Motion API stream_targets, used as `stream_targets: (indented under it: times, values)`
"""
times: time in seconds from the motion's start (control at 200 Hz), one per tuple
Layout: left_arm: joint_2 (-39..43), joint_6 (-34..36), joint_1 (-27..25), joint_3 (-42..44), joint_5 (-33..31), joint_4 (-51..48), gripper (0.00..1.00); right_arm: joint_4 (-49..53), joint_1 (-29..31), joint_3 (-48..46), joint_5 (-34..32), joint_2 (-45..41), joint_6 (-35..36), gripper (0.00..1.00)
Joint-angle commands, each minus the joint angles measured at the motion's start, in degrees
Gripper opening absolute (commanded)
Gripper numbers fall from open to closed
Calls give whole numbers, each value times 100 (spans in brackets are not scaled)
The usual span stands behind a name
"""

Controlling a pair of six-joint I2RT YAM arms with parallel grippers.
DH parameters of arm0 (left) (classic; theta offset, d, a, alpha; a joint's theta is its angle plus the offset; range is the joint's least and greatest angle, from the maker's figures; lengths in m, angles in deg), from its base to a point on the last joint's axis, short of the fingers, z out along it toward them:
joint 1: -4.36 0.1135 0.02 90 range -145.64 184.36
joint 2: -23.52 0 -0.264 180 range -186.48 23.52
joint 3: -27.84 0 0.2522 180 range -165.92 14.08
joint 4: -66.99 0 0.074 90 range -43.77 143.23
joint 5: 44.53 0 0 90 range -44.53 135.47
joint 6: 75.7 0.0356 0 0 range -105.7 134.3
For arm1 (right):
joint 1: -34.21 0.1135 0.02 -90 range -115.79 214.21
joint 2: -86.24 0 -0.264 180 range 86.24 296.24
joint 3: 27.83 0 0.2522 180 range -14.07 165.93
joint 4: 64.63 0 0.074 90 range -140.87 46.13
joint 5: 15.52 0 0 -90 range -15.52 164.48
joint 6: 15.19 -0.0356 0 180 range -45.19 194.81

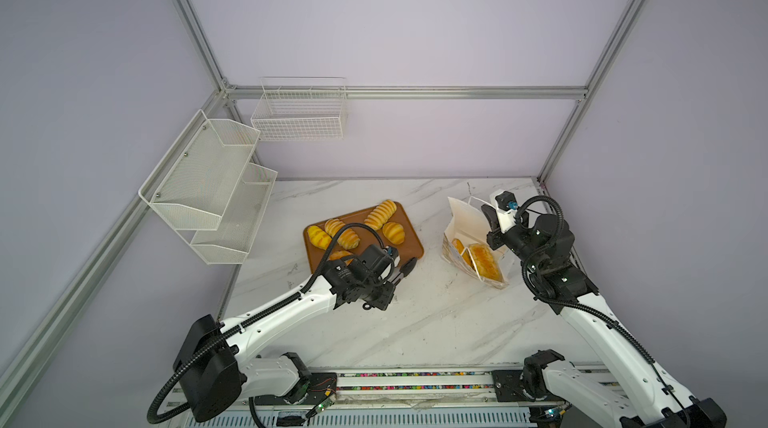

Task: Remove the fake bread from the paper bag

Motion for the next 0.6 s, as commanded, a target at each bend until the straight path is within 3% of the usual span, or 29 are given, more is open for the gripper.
stream_targets:
  times: [0.0, 0.26, 0.595]
  values:
    - [-180, -322, -312, -32, 496, 1034, 6, 91, -16, 370, 39, 338, -301, 0]
    - [-972, -512, -622, -336, 409, 1889, 5, -216, -23, 927, 67, 993, -297, 0]
    - [-1833, -244, 32, -908, -12, 3131, 4, -427, -20, 1799, 178, 1828, 320, 0]
